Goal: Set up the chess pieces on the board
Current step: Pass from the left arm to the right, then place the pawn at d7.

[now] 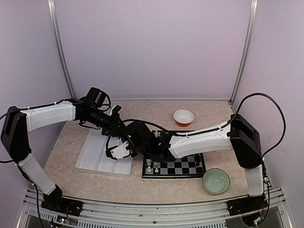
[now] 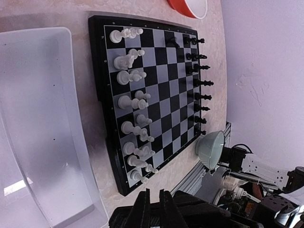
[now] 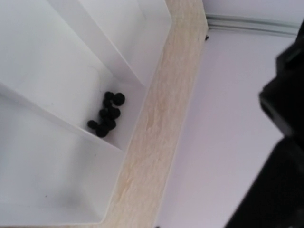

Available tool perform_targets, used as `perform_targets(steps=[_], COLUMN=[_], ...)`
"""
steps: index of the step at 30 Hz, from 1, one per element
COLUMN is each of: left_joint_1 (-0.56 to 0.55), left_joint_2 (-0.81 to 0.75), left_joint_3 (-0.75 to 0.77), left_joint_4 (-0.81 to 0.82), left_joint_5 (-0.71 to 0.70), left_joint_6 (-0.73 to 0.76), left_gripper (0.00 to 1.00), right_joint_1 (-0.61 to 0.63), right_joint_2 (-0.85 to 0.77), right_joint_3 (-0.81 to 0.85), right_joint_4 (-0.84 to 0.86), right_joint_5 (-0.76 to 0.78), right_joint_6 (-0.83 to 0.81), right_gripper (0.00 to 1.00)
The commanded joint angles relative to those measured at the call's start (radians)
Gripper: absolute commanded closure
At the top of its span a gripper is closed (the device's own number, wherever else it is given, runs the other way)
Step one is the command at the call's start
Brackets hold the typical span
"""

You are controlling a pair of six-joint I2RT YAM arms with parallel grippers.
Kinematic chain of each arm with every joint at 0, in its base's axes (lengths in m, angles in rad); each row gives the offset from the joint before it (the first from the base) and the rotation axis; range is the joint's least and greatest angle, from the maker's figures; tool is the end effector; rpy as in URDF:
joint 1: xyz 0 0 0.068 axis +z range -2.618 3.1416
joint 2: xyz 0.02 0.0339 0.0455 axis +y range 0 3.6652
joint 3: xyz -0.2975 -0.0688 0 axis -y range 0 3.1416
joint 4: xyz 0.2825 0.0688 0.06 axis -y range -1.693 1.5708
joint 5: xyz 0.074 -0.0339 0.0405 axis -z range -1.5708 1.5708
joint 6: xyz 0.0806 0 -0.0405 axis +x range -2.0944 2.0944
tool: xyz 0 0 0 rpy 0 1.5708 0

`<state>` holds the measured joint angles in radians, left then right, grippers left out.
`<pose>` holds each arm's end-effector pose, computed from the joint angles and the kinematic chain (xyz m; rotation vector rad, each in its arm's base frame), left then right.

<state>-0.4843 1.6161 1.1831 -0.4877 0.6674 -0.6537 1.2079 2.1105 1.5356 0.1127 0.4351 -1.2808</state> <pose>0.3292 -0.2295 0.2373 0.0848 2.6838 -1.2632 0.2356 0.5248 0.1999 -1.8082 0.9014 -0.4874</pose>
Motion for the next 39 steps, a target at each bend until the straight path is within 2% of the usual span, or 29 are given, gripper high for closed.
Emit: perform_targets(steps=[1, 3, 7, 12, 19, 25, 30, 35, 39], left_joint_1=[0.001, 0.016, 0.057, 0.054, -0.025, -0.122, -0.164, -0.195, -0.213], left_joint_2=[-0.028, -0.033, -0.056, -0.079, -0.151, -0.171, -0.176, -0.163, -0.146], left_joint_3=[-0.014, -0.014, -0.017, -0.014, -0.023, -0.009, -0.053, -0.065, -0.058], left_joint_4=[0.029, 0.022, 0.017, 0.017, 0.076, 0.07, 0.11, 0.121, 0.113], left_joint_5=[0.028, 0.012, -0.048, -0.168, -0.299, -0.482, -0.523, -0.548, -0.555], left_joint_6=[-0.006, 0.009, 0.064, 0.164, 0.265, 0.318, 0.3, 0.291, 0.294], left_gripper=[0.86, 0.81, 0.74, 0.74, 0.73, 0.69, 0.68, 0.67, 0.66], right_joint_1=[0.007, 0.004, -0.026, -0.091, -0.273, -0.496, -0.667, -0.757, -0.771], right_joint_2=[-0.001, -0.03, -0.098, -0.18, -0.308, -0.377, -0.367, -0.295, -0.227], right_joint_3=[-0.01, 0.0, 0.064, 0.114, 0.048, -0.037, -0.067, -0.045, -0.006], right_joint_4=[0.056, -0.009, -0.256, -0.502, -0.651, -0.701, -0.747, -0.809, -0.858], right_joint_5=[0.02, -0.023, -0.184, -0.414, -0.67, -0.755, -0.777, -0.771, -0.755], right_joint_6=[0.014, 0.098, 0.293, 0.473, 0.645, 0.727, 0.765, 0.785, 0.791], right_gripper=[1.0, 1.0, 1.0, 0.99, 0.92, 0.9, 0.9, 0.87, 0.86])
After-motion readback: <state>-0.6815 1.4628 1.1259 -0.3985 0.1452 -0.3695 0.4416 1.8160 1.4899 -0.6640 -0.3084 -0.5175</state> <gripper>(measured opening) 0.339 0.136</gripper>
